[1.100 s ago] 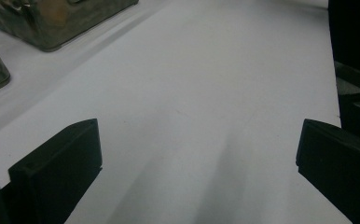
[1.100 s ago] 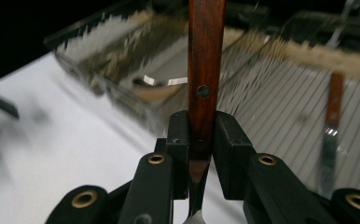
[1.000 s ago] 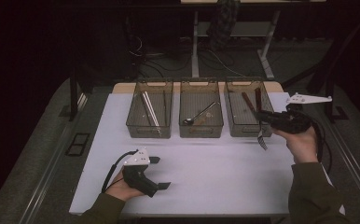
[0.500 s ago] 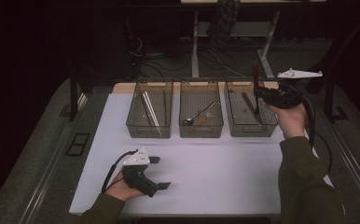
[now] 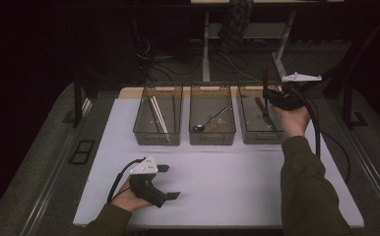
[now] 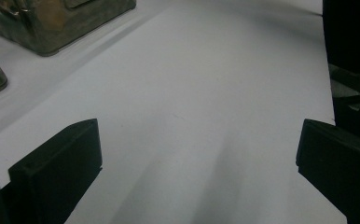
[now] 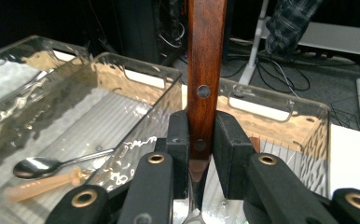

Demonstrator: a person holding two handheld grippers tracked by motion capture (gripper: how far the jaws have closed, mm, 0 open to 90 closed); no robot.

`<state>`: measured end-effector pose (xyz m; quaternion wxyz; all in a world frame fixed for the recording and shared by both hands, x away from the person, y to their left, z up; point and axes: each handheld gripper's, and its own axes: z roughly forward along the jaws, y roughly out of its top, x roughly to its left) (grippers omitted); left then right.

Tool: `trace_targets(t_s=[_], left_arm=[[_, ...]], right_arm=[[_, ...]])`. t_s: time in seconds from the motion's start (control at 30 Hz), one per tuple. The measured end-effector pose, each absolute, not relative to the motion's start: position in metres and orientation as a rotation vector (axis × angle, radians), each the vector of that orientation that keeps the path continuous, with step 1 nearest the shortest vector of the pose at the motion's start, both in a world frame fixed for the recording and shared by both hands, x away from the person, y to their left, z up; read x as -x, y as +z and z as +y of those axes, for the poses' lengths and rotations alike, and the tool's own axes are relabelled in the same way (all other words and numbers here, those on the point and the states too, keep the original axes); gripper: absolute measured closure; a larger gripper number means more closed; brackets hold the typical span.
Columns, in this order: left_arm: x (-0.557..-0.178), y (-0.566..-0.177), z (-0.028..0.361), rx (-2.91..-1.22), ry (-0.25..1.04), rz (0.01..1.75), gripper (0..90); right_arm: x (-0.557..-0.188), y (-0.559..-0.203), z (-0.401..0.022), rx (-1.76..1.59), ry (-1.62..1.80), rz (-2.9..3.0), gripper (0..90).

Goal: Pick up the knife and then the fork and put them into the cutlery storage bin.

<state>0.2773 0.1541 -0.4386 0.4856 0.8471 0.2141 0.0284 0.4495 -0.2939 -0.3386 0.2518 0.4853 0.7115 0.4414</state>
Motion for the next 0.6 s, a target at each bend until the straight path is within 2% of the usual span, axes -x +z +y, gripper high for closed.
trace_targets(t_s=[0.6], left_arm=[[-0.286, -0.444, 0.158, -2.053, 0.112, 0.571, 0.0]], right_arm=[[-0.446, -0.385, -0.299, -1.391, 1.131, 1.995, 76.9]])
